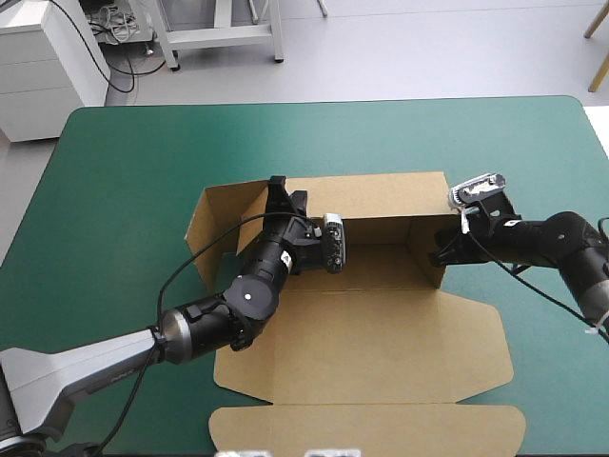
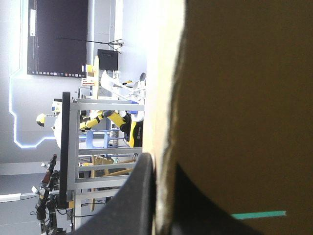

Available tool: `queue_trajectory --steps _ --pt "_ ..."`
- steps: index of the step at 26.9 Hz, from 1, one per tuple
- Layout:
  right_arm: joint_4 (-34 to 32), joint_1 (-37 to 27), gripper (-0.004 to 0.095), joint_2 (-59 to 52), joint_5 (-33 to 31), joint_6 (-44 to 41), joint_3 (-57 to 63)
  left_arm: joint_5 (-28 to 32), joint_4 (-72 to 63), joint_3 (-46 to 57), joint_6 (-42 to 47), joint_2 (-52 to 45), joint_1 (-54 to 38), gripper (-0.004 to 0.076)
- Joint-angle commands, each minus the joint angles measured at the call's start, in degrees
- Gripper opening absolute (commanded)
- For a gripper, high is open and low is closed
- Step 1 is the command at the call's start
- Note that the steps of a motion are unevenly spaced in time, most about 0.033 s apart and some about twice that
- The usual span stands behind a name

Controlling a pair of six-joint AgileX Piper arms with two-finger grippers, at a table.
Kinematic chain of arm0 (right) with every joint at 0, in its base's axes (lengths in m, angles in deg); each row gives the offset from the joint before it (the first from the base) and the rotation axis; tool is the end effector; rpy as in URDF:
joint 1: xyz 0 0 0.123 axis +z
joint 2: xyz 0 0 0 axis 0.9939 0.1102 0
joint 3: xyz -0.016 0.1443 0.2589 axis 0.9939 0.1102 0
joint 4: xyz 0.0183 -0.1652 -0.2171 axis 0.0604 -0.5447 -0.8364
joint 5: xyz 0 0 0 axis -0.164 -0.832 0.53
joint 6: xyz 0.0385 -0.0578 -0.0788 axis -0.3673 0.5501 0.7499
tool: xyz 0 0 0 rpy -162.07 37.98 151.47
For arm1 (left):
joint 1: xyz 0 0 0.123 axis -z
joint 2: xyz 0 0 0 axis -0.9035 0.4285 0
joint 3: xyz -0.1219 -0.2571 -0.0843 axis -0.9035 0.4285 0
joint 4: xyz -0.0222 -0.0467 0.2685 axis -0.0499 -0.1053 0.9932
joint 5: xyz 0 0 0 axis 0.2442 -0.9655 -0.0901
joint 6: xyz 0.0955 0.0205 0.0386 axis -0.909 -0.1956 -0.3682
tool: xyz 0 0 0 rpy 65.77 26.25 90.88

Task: Fold the box

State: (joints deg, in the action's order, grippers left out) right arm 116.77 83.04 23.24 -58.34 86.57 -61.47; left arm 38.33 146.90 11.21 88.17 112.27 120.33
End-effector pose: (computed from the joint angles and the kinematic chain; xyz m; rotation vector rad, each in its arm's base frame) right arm 0.2943 0.0415 0.2770 -0.5989 2.2988 0.3640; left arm 0.2529 -0.2665 0.2799 1.4769 1.2822 0.6921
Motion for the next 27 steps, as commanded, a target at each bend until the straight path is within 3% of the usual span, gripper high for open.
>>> queue_trajectory --steps 1,11,18,21,24,27 --pt "3.4 0.3 0.0000 -1.3 -0.8 -0.8 -1.4 5.4 -1.2 -0.9 1.4 -0.9 0.7 -0.0008" --pt "-2.3 1.0 0.0002 -1.3 -1.1 -11.5 -1.4 8.9 -1.2 -0.9 3.2 -0.9 0.7 -0.0008" --pt "-21.4 11.1 0.0002 -1.3 4.4 -29.1 -1.4 7.8 -1.2 -0.9 3.1 -0.9 0.7 -0.0008" --pt "-21.5 12.2 0.0002 -1.3 5.6 -30.0 -1.4 7.8 -1.2 -0.9 3.1 -0.9 0.7 -0.0008" --pt "-21.7 12.2 0.0002 -1.3 5.4 -30.3 -1.4 8.0 -1.2 -0.9 3.2 -0.9 0.7 0.0036" --pt "-21.7 12.2 0.0002 -1.3 5.4 -30.3 -1.4 8.0 -1.2 -0.9 3.2 -0.9 0.7 0.0160"
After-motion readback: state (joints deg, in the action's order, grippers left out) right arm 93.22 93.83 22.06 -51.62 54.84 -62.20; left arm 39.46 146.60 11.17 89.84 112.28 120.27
